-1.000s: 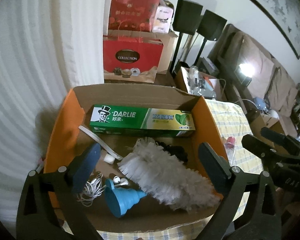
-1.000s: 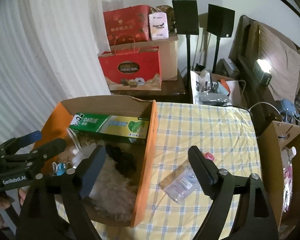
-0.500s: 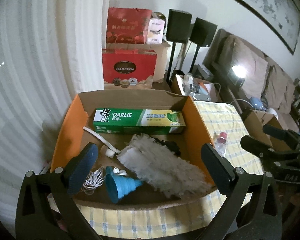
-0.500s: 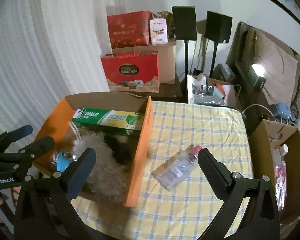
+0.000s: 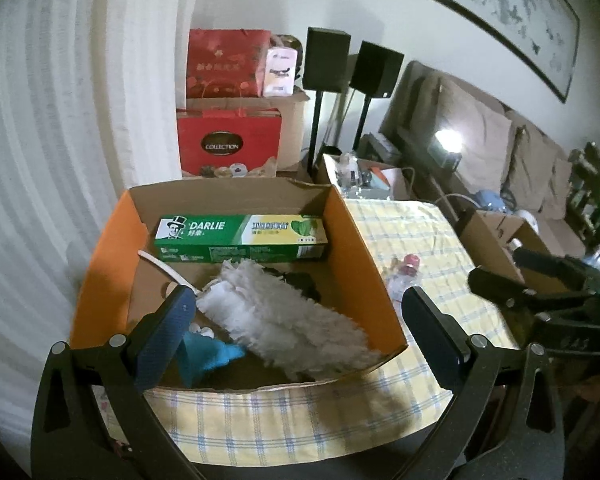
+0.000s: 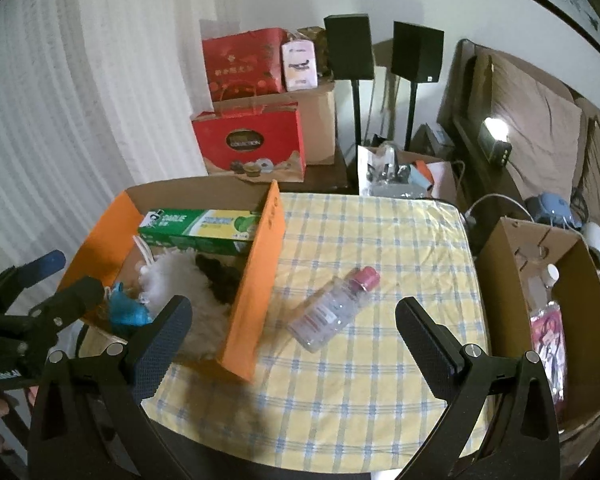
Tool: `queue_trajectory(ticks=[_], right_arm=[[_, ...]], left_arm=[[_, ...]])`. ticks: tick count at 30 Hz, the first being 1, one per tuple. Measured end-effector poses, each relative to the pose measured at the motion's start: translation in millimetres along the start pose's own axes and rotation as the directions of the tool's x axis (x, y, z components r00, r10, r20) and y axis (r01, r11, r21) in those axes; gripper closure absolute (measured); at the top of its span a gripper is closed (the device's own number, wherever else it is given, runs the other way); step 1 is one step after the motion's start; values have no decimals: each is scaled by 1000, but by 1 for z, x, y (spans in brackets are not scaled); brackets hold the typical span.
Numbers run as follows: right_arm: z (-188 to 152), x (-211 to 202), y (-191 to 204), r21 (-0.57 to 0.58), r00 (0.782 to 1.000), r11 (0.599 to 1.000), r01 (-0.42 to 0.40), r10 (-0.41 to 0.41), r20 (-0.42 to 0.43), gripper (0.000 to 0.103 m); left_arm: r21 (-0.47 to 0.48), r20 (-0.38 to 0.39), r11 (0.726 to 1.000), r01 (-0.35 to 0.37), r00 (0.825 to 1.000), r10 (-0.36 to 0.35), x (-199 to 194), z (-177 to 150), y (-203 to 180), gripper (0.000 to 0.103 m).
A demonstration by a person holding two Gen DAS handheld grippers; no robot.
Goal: Organize objects
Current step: 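Reach the right gripper to the pink cap of the water bottle, then grasp the bottle's pink cap with the right gripper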
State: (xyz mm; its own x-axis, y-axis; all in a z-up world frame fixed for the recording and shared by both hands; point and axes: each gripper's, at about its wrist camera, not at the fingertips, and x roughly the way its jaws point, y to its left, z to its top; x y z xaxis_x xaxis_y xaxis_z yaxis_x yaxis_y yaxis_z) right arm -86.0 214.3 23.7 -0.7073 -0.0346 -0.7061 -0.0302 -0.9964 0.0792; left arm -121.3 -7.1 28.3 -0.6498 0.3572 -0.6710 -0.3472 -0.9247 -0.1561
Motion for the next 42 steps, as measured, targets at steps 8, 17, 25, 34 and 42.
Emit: queue_trajectory(ticks=[8,17,25,34,42], right_arm=[[3,2,-23,19,1000,1000,13,-13,7,0],[11,54,-62,118,997,992,48,-40,-65,16],[11,109,-88,212,988,977,26,7,-152,42],[12,158,-105,309,974,950,34,38,-225,57],[8,180,-107,325,961,946,25,67,-268,69]], left_arm=[[-26,25,999,28,999,-28,-3,-6,0,0],[-17,47,999,34,998,-33,4,-3,-4,0],[3,22,997,74,997,-75,26,-2,-22,0],[30,2,995,94,996,-94,44,-1,-45,0],[51,-10,993,104,995,-104,50,1,-61,0]])
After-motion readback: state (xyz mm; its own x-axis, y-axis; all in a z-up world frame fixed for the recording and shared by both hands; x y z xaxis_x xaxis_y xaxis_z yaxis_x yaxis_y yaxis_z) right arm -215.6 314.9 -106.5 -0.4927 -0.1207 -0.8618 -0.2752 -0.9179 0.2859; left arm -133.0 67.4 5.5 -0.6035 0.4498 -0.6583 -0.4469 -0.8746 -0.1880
